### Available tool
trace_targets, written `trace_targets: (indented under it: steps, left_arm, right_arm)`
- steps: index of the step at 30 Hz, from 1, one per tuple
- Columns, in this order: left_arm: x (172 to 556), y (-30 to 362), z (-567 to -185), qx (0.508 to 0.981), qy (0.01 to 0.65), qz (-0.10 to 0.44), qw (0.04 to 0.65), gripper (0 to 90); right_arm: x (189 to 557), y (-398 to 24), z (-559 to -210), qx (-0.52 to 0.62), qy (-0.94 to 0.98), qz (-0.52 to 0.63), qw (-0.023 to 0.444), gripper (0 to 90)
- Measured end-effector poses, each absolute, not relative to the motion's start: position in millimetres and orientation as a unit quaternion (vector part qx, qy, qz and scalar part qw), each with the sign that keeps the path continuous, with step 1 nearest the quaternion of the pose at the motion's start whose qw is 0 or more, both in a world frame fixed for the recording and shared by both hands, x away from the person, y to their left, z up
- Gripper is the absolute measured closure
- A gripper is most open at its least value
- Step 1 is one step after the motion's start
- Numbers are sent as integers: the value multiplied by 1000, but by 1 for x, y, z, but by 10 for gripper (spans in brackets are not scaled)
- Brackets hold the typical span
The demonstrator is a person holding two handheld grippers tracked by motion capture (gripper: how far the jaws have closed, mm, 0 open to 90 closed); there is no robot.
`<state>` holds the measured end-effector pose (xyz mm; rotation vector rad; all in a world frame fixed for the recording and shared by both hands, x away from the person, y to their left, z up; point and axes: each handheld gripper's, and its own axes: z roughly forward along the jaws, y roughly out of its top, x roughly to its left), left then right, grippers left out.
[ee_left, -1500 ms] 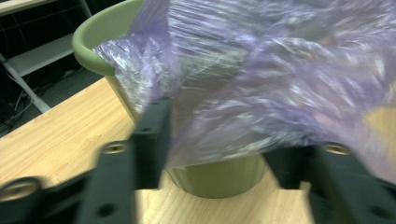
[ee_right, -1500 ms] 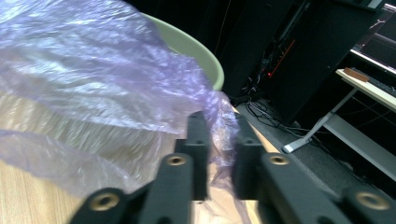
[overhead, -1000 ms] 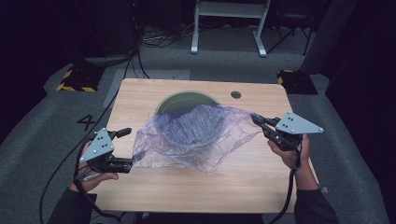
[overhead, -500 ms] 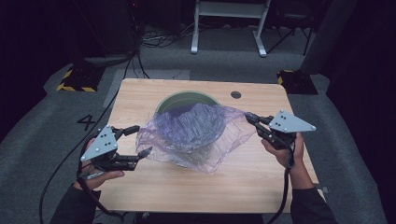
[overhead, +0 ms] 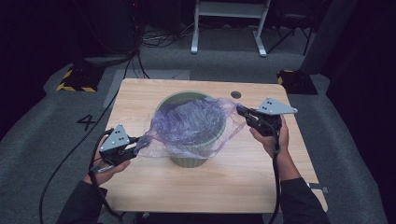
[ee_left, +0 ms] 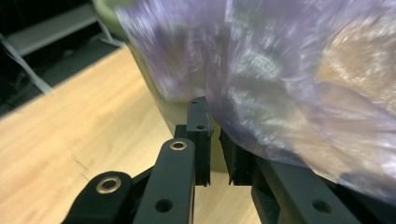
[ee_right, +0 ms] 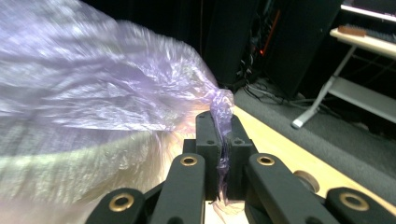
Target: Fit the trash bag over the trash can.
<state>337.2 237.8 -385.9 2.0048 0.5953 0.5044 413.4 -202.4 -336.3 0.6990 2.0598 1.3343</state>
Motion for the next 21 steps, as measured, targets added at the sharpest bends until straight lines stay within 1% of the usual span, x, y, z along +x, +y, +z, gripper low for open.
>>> trace_targets:
  steps: [5,11,13,15,16,18,19,20,21]
  left_arm:
    - [344,232,-403,837,237,190,455,894]
    - [352,229,-416,842,250,183,442,891]
    - [350,232,-416,836,254,189,448,730]
    - [345,235,-412,827,260,200,456,602]
    - [342,237,-410,824,265,204,458,509]
    - [337,240,-405,818,262,203,470,415]
    - [334,241,-403,814,264,205,476,350]
    - [329,243,-400,810,261,205,483,262]
    - [327,244,-399,809,258,201,488,206]
  right_arm:
    - [424,-196,-345,276,777,490,282,882]
    - [435,-192,-357,289,782,484,266,883]
    - [433,-192,-359,289,779,490,263,883]
    - [430,-193,-359,285,778,493,266,883]
    - [429,-194,-358,283,777,494,267,883]
    - [427,-195,-357,282,775,496,270,883]
    - [426,-196,-356,282,774,497,272,883]
    - [426,-196,-355,283,774,497,273,883]
    - [425,-197,-354,283,773,497,275,882]
